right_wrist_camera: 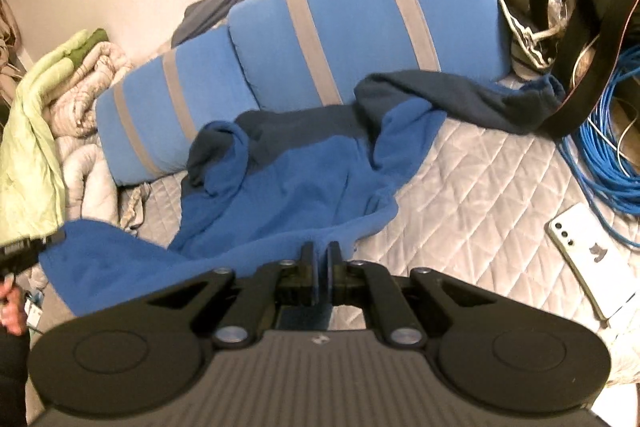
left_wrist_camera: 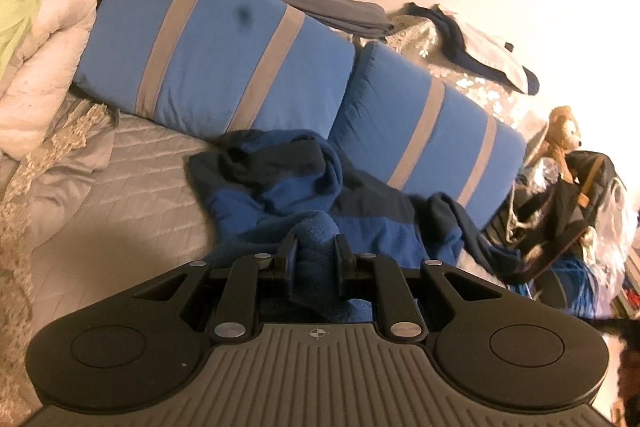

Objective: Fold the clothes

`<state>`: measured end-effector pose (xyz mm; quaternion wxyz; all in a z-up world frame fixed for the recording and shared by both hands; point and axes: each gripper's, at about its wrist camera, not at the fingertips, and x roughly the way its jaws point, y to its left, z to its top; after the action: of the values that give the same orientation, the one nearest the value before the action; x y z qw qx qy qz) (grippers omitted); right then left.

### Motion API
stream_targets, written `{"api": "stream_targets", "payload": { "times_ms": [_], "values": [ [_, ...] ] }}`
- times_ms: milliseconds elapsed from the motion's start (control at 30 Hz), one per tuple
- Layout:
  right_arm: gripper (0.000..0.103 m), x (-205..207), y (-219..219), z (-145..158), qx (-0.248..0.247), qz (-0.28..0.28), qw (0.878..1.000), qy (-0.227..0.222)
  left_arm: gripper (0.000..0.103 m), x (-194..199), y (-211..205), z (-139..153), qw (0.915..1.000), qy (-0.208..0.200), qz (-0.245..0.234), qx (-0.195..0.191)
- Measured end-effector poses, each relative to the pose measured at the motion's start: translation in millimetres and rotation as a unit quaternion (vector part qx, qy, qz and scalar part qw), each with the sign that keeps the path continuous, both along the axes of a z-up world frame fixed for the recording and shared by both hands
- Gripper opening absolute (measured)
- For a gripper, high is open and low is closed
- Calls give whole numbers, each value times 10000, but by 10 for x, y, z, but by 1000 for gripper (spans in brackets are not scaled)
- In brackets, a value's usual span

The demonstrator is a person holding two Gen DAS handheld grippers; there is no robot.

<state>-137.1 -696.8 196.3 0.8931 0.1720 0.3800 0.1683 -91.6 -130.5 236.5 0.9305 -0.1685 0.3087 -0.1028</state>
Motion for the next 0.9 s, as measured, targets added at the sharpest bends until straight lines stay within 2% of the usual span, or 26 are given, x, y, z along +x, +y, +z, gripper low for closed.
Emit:
{"api": "stream_targets", "payload": {
  "times_ms": [167, 267, 367, 600, 667, 700, 733, 767, 800, 833, 867, 900],
  "values": [
    [3, -88, -110, 144, 149, 35, 9998, 95, 17, -309, 128, -40, 9998, 117, 15, -133],
    [3, -159, -153, 178, 205, 105, 9997, 103, 17, -486, 201, -104, 9993, 262, 48, -249],
    [3, -286, -214, 139, 218, 172, 9996, 46, 17, -670, 205, -191, 9989, 408, 50, -209],
    [4, -427, -360, -517, 281, 291, 9976, 560, 18, -867, 140, -611, 9970, 745, 24, -195],
    [7, -457, -390, -653, 290, 293, 9975, 567, 19, -879, 140, -677, 9971, 699, 114, -275],
    [12, -486, -407, -689, 278, 285, 9980, 500, 19, -885, 141, -708, 9971, 674, 161, -315],
    [27, -517, -421, -700, 263, 273, 9984, 412, 19, -878, 147, -710, 9970, 656, 176, -357],
    [49, -556, -433, -692, 215, 260, 9990, 309, 19, -870, 154, -710, 9970, 640, 189, -399],
    [57, -607, -438, -673, 141, 291, 9993, 192, 19, -860, 155, -704, 9969, 640, 200, -420],
    [74, -663, -438, -651, 61, 348, 9994, 71, 19, -865, 147, -702, 9969, 641, 208, -417],
    [83, -722, -433, -626, -24, 408, 9991, -66, 19, -864, 143, -698, 9969, 640, 212, -398],
    [85, -801, -416, -598, -155, 516, 9982, -249, 19, -862, 140, -695, 9970, 638, 215, -377]
  ]
}}
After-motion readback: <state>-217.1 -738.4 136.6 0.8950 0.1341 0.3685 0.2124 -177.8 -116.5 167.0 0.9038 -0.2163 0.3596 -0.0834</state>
